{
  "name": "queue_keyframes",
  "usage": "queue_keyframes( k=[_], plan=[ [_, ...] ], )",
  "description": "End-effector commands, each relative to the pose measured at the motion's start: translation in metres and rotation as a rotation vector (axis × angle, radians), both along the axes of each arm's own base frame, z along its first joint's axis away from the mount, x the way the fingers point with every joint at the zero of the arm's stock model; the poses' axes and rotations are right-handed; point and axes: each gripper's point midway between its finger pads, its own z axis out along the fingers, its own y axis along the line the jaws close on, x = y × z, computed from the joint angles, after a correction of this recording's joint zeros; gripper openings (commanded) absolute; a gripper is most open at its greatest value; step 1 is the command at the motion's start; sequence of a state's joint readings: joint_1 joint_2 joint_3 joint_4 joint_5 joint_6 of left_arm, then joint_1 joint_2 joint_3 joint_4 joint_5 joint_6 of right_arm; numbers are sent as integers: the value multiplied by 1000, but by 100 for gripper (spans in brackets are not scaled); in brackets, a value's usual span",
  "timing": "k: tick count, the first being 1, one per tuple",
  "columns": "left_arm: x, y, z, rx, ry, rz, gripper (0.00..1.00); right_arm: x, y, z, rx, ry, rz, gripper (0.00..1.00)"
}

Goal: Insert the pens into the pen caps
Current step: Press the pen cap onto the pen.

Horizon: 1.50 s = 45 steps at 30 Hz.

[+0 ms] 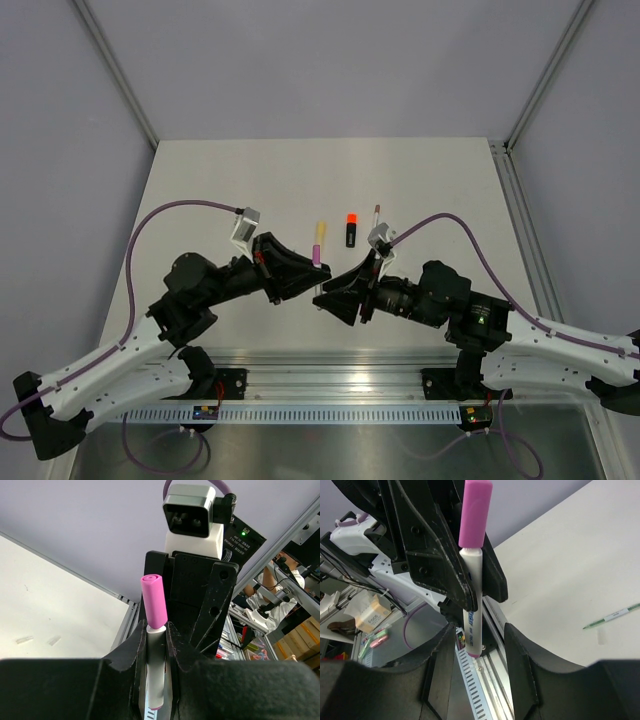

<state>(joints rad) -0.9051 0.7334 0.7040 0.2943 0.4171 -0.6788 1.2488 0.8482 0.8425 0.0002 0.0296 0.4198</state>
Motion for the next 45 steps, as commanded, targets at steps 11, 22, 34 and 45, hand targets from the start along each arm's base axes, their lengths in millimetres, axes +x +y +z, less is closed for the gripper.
queue_keyframes(
  k=[11,22,34,45],
  plan=[
    [-4,1,12,-56,-24,-1,0,16,4,30,78,-86,-62,33],
    [-2,2,1,-3,-17,17,7,24,4,29,103,-67,-110,4],
    [-6,25,-5,76,-55,84,62,24,8,32,94,-82,-99,0],
    [-11,45,-19,125,-54,130,99,29,4,48,84,-123,-114,0]
  ],
)
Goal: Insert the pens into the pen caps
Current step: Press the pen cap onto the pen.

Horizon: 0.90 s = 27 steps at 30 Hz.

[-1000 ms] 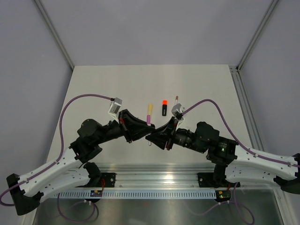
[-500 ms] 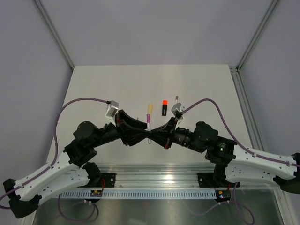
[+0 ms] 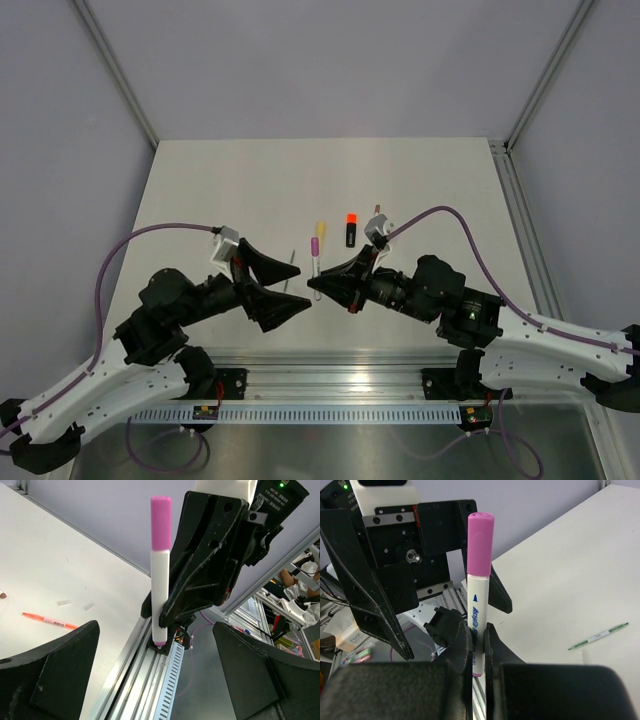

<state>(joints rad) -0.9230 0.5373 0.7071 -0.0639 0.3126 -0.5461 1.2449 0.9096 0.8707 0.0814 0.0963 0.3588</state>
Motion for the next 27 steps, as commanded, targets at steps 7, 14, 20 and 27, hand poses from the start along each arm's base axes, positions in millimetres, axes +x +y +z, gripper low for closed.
queue_keyframes(
  k=[7,14,20,27],
  plan=[
    [-11,-3,6,-27,-27,-63,92,5,-1,43,86,-48,-3,0],
    [-15,-20,13,-58,-29,-151,61,1,6,40,107,-31,26,0],
    [-16,-28,15,-69,-20,-186,40,-1,6,38,119,-24,35,0],
    [-17,-27,17,-75,-26,-189,24,-5,7,35,120,-16,55,0]
  ],
)
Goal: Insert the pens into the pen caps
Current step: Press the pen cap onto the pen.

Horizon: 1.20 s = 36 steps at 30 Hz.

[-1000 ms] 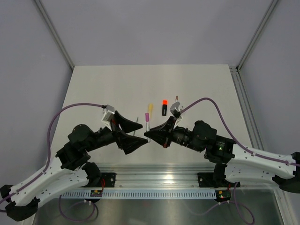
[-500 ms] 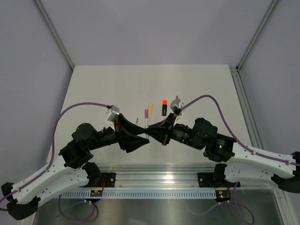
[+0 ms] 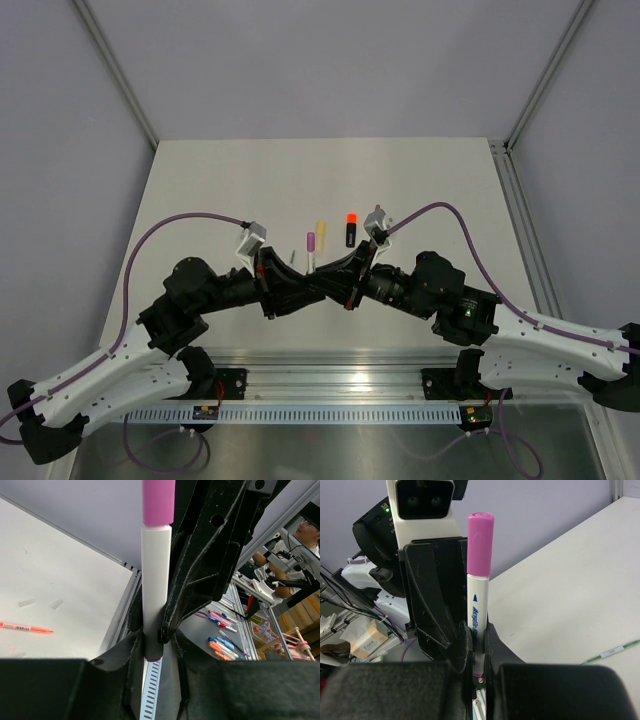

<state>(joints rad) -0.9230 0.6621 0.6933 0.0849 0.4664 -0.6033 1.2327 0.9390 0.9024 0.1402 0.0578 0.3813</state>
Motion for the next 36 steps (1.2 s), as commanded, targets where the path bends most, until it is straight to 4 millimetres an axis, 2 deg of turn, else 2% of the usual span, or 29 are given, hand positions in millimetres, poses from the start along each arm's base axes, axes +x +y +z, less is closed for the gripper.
queue_keyframes(
  k=[1,2,3,5,11,15,16,18,19,22,25,30,33,36],
  plan=[
    [-7,1,21,-69,-56,-29,22,-5,-1,13,56,-10,31,0],
    [-7,1,22,-73,-58,-33,20,-5,0,11,55,-6,34,0],
    [-8,1,23,-75,-60,-36,10,-6,1,9,53,-3,38,0],
    [-9,0,23,-75,-62,-43,1,-6,1,6,49,1,41,0],
    [-5,3,21,-56,-75,-13,0,3,-2,1,41,18,12,0],
    [-1,7,14,-25,-80,25,0,6,-3,1,23,33,-6,12],
    [3,9,13,-20,-79,51,0,7,-4,-1,12,40,-15,20],
    [5,11,9,-6,-83,71,0,8,-5,1,13,51,-27,27],
    [8,12,7,2,-80,86,0,10,-7,0,8,57,-39,35],
    [14,16,0,23,-82,129,0,11,-10,2,3,60,-48,48],
    [17,18,-10,50,-65,151,0,10,-12,6,-7,54,-46,55],
    [16,20,-12,53,-67,152,0,15,-17,7,-50,39,-64,64],
    [17,23,-18,74,-70,165,0,21,-26,25,-62,20,-81,67],
    [19,25,-23,86,-72,179,0,25,-30,33,-82,-3,-73,68]
  ],
)
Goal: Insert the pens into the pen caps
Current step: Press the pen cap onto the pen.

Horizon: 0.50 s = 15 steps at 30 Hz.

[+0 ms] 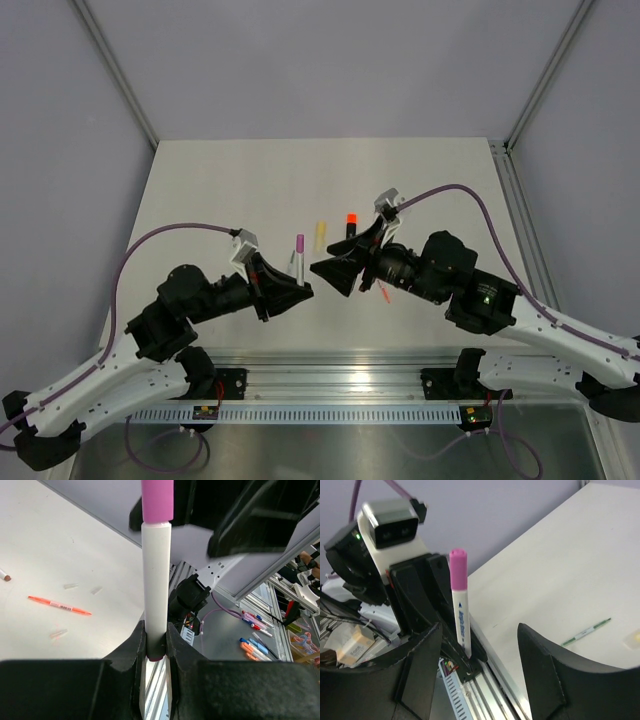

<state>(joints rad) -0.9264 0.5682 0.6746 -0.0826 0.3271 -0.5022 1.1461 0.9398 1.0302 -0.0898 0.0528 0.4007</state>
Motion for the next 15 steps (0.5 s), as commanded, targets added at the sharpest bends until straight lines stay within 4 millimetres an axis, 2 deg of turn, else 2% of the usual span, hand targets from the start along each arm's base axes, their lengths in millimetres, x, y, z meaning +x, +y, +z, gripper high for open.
queue_keyframes(
  k=[1,3,10,12,13,15],
  plan=[
    [5,5,2,-4,-42,38,0,0,-10,35,19,-75,34,68],
    [4,5,3,-5,-42,34,0,-4,-7,42,20,-115,87,69],
    [-2,1,14,-10,-66,-13,0,12,3,64,27,-179,115,68],
    [-2,0,14,-7,-66,-19,0,20,10,63,22,-182,119,68],
    [-2,-1,13,-3,-64,-24,0,22,12,69,27,-188,122,68],
    [-2,-4,12,-1,-62,-32,0,29,22,63,7,-177,139,66]
  ],
)
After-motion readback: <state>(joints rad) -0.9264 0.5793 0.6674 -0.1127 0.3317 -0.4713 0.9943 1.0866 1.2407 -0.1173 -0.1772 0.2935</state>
